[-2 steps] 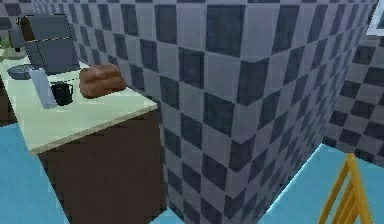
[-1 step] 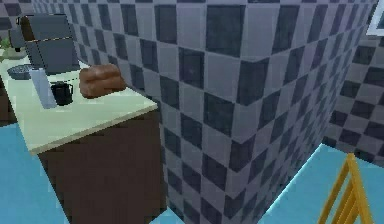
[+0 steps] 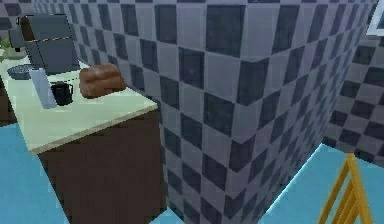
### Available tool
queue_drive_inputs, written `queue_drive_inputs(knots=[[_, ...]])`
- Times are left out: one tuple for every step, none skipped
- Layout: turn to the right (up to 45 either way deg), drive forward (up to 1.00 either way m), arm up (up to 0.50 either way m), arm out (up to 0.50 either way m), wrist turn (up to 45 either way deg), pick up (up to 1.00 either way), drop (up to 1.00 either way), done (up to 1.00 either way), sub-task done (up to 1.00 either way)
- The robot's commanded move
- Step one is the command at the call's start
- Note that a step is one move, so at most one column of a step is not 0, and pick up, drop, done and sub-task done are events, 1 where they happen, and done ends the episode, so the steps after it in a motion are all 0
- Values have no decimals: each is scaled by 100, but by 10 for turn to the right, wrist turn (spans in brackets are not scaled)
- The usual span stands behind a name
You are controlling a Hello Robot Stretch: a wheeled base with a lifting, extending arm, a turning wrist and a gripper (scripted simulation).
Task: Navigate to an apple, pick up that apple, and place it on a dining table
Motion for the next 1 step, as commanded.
queue_drive_inputs(knots=[[0, 0, -32, 0, 0, 0, 0, 0, 0]])
